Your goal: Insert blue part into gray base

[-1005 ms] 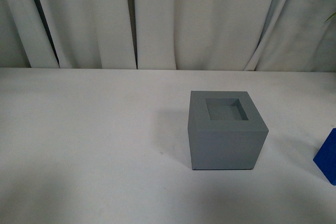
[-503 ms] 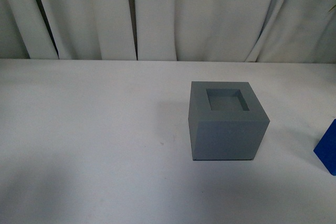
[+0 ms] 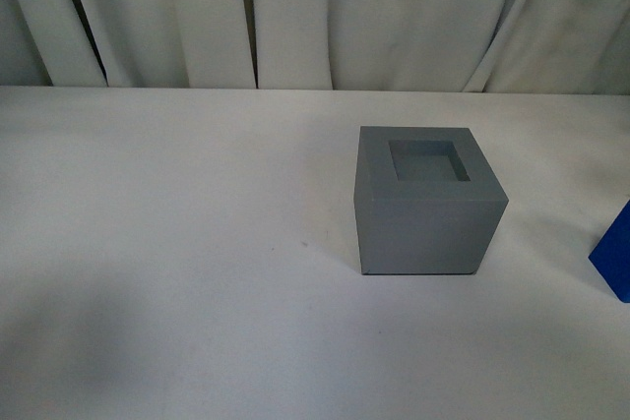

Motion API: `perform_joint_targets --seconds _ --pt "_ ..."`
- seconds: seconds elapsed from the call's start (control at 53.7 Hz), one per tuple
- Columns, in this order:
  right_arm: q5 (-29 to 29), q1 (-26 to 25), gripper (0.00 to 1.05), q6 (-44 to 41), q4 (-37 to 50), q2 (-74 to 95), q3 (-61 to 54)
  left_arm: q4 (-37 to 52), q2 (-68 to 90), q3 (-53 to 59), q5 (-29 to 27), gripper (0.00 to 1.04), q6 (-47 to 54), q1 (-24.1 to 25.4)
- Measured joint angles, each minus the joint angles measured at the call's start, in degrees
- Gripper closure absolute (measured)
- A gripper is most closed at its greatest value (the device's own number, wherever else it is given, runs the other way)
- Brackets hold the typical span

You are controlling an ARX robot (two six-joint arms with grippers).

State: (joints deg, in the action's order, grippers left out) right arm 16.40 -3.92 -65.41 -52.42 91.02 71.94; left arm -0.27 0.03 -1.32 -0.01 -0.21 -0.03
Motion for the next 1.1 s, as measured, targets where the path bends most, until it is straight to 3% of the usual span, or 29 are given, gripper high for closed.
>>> perform_joint_targets --seconds 0.149,0.391,1.098 --pt "-6.6 0.7 0.07 -9.2 -4.5 6.3 4.8 0.0 0.0 0.0 0.0 0.06 0.0 0.0" --pt "-9.8 3.0 0.07 -15.5 -7.5 12.6 9.1 0.0 0.0 0.0 0.0 0.06 0.0 0.0" --pt "-11.7 4.3 0.07 -19.3 -5.3 20.8 12.5 0.0 0.0 0.0 0.0 0.06 0.0 0.0"
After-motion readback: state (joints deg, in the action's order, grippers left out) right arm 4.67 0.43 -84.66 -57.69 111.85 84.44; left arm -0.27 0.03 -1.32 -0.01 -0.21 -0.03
